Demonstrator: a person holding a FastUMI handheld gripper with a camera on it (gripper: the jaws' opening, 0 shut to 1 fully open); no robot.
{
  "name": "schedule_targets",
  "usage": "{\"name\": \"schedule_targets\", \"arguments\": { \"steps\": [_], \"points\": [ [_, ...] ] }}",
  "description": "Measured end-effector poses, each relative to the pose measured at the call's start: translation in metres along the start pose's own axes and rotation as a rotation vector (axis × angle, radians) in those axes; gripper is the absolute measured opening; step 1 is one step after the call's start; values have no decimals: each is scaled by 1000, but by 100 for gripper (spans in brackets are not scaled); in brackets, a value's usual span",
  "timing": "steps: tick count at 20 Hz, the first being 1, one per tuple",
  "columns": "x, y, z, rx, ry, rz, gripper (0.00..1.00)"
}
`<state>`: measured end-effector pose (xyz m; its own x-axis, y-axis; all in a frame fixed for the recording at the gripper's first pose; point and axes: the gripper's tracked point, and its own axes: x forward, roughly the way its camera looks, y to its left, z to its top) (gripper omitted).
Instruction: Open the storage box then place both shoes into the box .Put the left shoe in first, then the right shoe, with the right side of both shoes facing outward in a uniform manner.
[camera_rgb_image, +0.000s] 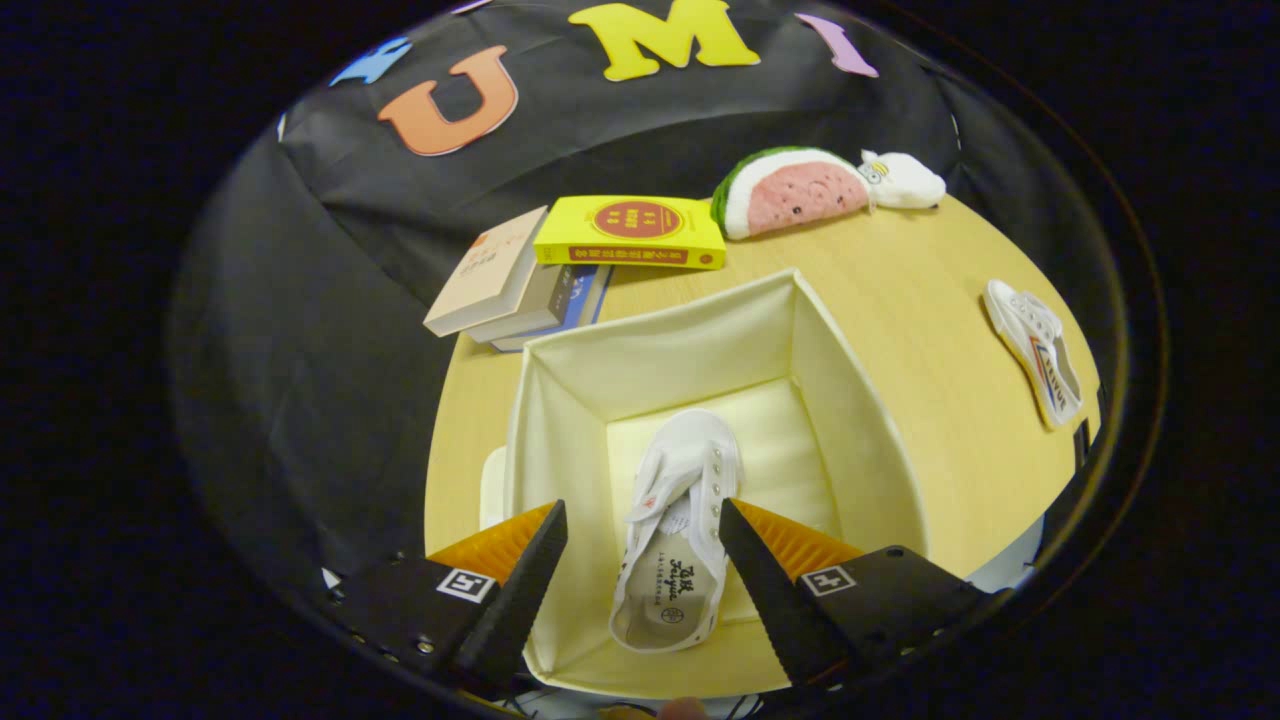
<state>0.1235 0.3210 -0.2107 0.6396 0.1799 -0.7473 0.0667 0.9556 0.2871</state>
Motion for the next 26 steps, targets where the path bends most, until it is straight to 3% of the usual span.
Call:
{"name": "schedule_targets", "arguments": {
  "steps": [7, 13, 20, 26],
  "points": [
    [-68, -27, 30, -187, -172, 20, 96],
    [-136, -96, 58, -328, -305, 27, 96],
    [-181, -248, 81, -340, -364, -41, 96],
    [-177, -397, 92, -266, -317, -142, 96]
  ]
}}
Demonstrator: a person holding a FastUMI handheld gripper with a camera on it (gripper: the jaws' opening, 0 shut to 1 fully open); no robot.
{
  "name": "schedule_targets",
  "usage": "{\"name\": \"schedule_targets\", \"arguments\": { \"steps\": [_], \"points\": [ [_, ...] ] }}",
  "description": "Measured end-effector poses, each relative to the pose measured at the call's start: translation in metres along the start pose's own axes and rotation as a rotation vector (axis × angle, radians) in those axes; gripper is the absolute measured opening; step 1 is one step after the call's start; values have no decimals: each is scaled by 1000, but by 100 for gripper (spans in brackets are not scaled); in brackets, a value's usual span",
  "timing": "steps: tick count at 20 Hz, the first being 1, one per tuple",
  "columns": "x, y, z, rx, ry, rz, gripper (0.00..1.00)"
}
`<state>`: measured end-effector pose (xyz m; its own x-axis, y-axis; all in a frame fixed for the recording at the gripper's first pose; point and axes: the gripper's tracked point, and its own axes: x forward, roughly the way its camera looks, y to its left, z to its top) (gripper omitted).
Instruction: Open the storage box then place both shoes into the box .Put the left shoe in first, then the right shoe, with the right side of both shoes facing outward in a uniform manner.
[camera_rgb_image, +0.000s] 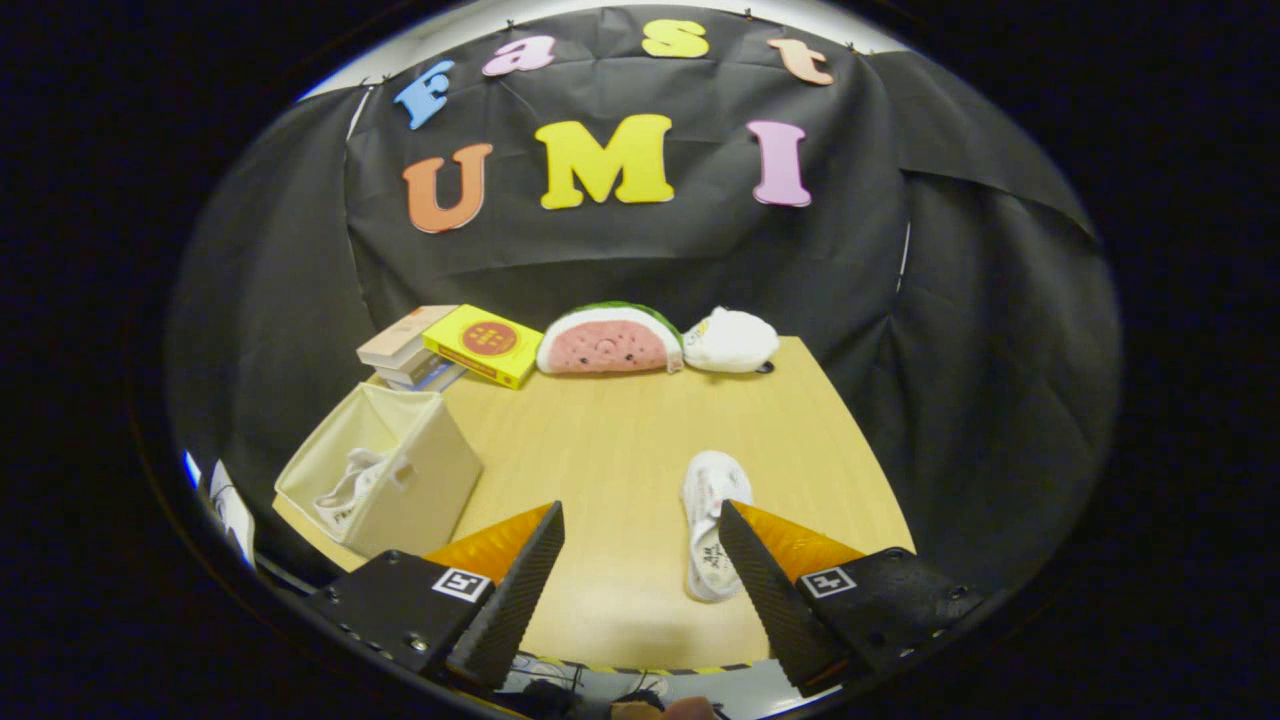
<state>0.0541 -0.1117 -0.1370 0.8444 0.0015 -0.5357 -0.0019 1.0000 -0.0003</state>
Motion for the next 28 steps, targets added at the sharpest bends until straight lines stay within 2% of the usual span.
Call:
{"name": "schedule_targets", "arguments": {
  "steps": [2, 6, 10, 15, 17, 18, 20, 23, 26, 27, 28],
  "points": [
    [18, -34, -13, -25, 30, -16, 96],
    [66, -70, -48, -33, 124, -19, 96],
    [121, -83, -83, 3, 244, -1, 96],
    [170, -94, -90, 57, 286, -5, 96],
    [180, -93, -87, 78, 297, 2, 88],
    [184, -92, -86, 82, 297, 8, 79],
    [192, -89, -85, 87, 299, 15, 79],
    [200, -82, -89, 109, 321, 22, 58],
    [201, -87, -87, 137, 342, -27, 37],
    [202, -88, -87, 158, 337, -44, 37],
    [203, -92, -90, 173, 352, -78, 18]
  ]
}}
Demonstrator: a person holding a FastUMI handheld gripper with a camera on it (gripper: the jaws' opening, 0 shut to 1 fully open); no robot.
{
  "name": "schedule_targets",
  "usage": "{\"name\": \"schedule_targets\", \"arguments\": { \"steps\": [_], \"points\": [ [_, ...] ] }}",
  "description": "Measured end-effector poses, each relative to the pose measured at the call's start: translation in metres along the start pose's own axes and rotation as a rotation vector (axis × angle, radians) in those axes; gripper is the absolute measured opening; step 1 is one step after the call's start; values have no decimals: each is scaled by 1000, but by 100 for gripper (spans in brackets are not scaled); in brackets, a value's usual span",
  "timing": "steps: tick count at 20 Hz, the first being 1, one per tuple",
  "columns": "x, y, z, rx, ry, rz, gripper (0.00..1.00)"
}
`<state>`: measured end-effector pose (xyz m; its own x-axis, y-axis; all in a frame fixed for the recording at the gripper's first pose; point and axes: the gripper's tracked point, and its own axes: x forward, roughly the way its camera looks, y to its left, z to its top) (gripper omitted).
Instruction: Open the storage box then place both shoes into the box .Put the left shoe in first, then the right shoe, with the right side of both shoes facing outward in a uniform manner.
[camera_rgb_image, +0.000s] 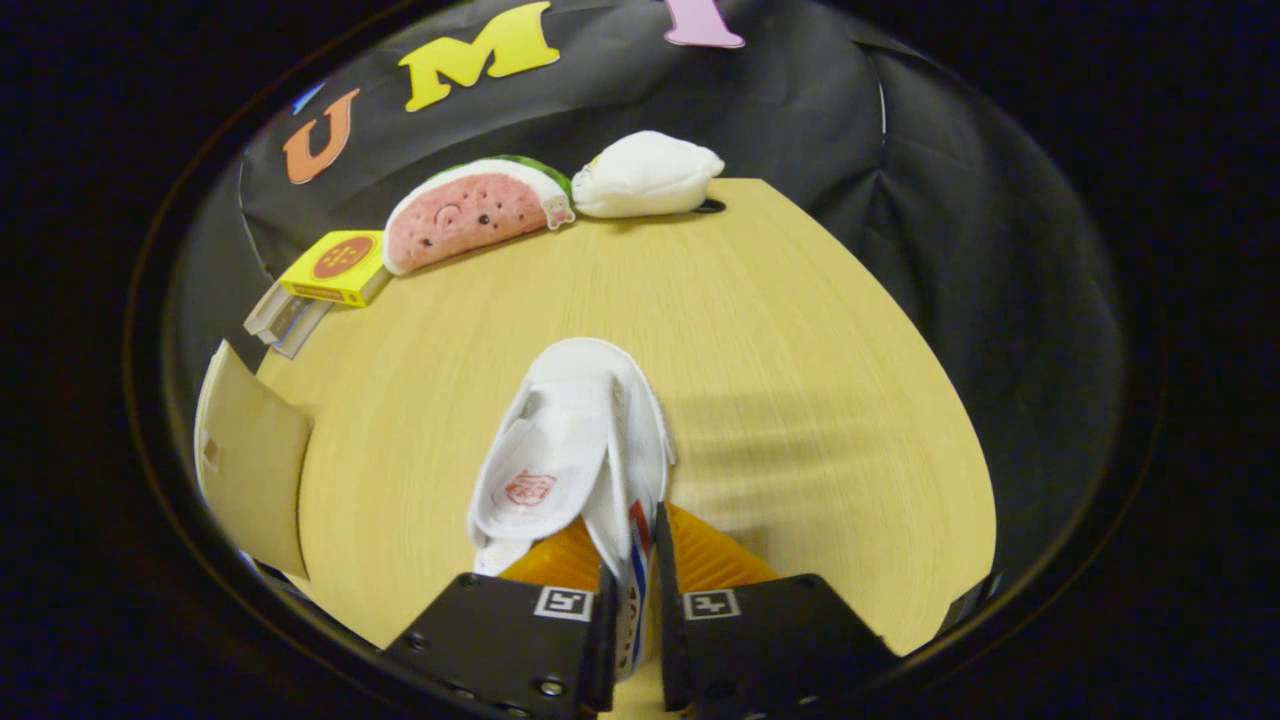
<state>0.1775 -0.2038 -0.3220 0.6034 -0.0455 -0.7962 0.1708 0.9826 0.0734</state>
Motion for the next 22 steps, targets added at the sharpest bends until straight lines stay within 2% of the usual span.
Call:
{"name": "schedule_targets", "arguments": {
  "steps": [2, 6, 13, 17, 22],
  "points": [
    [-7, -2, 1, 41, 14, -11, 1],
    [-20, 12, -3, 163, 50, 2, 0],
    [-88, 69, -3, 221, 37, -22, 0],
    [-143, 135, 1, 252, 25, -14, 0],
    [-200, 240, 9, 264, 2, 30, 0]
  ]
}}
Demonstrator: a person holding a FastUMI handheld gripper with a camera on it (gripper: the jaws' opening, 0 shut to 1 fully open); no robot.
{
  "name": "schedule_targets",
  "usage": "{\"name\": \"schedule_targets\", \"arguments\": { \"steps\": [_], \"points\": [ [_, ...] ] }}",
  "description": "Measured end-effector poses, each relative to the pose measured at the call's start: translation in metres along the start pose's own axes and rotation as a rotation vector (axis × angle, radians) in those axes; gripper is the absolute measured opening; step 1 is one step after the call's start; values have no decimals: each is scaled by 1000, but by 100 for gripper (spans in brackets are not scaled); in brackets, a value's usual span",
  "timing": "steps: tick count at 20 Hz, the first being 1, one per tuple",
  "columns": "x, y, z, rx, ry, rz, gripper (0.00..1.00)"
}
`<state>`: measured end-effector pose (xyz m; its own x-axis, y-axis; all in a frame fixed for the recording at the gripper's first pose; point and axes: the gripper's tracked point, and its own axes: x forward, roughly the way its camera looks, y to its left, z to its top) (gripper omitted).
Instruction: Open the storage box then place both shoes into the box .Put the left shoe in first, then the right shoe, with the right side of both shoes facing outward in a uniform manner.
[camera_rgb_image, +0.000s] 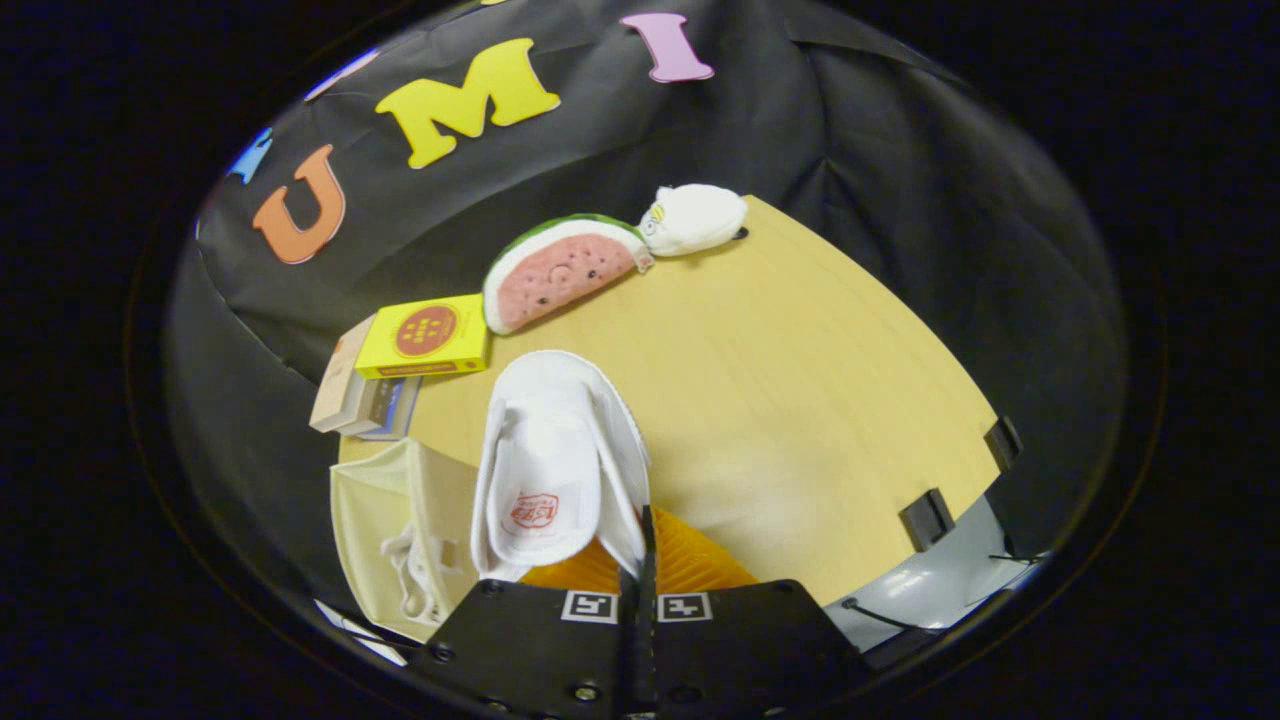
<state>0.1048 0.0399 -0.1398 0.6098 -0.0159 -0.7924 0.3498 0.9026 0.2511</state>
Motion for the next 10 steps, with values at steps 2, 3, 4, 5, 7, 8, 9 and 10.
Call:
{"name": "schedule_targets", "arguments": {
  "steps": [2, 3, 4, 5, 7, 8, 9, 10],
  "points": [
    [-13, 39, -10, 15, 0, 11, 0],
    [-16, 57, -17, 26, 4, 14, 0],
    [-18, 74, -24, 29, 8, 19, 0],
    [-20, 91, -31, 23, 9, 22, 0],
    [-16, 118, -45, -4, 14, 20, 0],
    [-14, 130, -50, -20, 14, 18, 0],
    [-9, 141, -56, -39, 12, 13, 0],
    [-6, 148, -62, -58, 12, 6, 0]
  ]
}}
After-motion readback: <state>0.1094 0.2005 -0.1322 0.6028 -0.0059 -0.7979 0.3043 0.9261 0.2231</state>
